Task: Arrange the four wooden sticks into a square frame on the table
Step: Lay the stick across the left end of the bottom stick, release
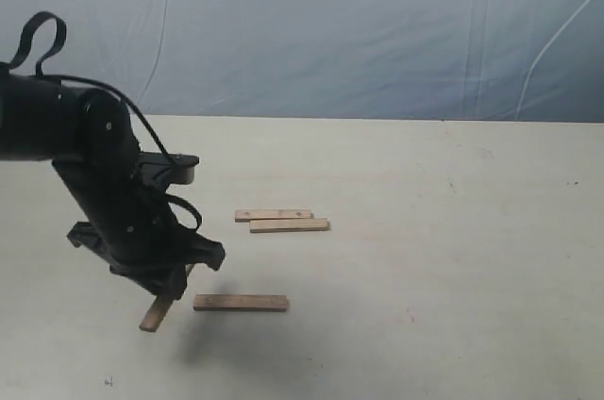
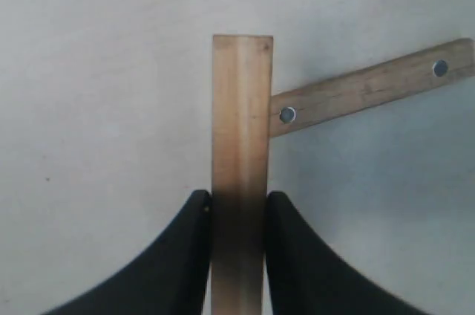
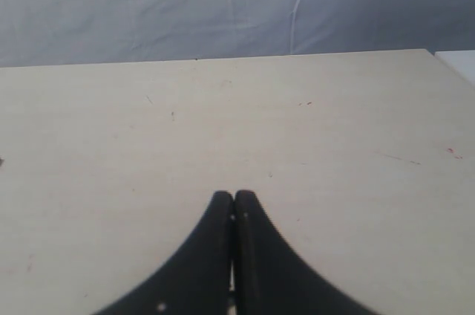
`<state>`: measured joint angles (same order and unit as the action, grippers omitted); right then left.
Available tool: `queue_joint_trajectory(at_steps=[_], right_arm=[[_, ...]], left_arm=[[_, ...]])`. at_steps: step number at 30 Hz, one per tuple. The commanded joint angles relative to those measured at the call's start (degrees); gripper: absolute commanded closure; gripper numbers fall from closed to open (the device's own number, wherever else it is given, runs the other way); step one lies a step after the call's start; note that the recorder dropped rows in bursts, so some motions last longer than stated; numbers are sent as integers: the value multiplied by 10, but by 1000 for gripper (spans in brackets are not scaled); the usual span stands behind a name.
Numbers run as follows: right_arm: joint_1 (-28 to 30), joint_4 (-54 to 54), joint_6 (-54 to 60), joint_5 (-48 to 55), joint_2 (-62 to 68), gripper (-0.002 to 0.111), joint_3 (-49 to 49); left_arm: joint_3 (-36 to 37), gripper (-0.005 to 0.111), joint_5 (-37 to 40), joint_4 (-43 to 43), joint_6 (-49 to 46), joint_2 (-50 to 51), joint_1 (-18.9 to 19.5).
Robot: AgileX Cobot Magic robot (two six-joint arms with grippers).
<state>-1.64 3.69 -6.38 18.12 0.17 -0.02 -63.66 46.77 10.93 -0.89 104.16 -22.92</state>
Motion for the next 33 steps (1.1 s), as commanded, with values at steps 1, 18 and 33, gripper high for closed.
queue_joint_trajectory(at_steps=[1, 18, 33], right_arm=[[-1, 2, 4, -3, -2, 109, 0], [-1, 2, 3, -3, -2, 109, 0], [-1, 2, 4, -3, -2, 109, 0]], left_arm=[[71, 107, -102, 9, 75, -25, -27], [135, 107, -213, -10, 230, -1, -102], [74, 47, -168, -52, 232, -2, -94]])
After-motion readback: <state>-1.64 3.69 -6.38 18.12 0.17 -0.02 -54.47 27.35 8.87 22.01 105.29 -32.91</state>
